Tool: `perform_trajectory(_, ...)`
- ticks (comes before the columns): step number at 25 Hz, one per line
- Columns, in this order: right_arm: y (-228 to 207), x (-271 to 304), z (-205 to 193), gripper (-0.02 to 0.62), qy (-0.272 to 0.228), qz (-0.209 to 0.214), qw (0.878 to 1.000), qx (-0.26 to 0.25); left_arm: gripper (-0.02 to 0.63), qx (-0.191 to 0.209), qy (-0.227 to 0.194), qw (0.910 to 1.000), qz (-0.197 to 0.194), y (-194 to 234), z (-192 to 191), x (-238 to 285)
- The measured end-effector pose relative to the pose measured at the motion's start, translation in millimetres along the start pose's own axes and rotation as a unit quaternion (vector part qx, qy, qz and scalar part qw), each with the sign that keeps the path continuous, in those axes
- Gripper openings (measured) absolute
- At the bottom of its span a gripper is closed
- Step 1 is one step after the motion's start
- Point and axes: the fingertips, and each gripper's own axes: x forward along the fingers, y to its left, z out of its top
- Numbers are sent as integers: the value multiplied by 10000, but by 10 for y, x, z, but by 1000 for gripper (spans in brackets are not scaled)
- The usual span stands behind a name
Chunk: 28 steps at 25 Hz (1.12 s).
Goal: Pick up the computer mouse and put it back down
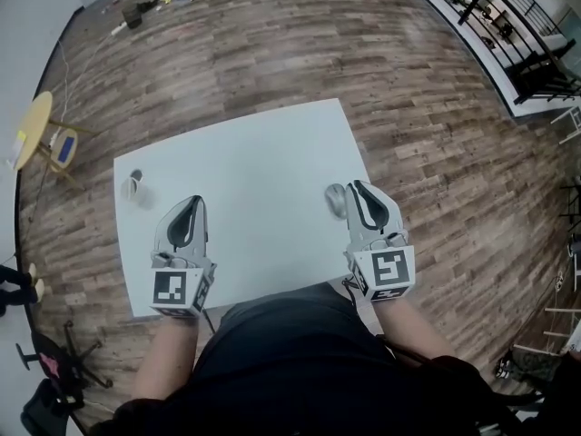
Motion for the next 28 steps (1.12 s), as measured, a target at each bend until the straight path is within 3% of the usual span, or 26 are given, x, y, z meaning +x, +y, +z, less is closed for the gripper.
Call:
perform_trajectory(7,-28,-27,-8,5,-30,-69,9998,166,2,27,-71,10000,1,24,38,-1)
perform_trajectory(28,-30,87,-84,2,69,-242,9997,32,2,-43,-60,10000,-27,194,2,56)
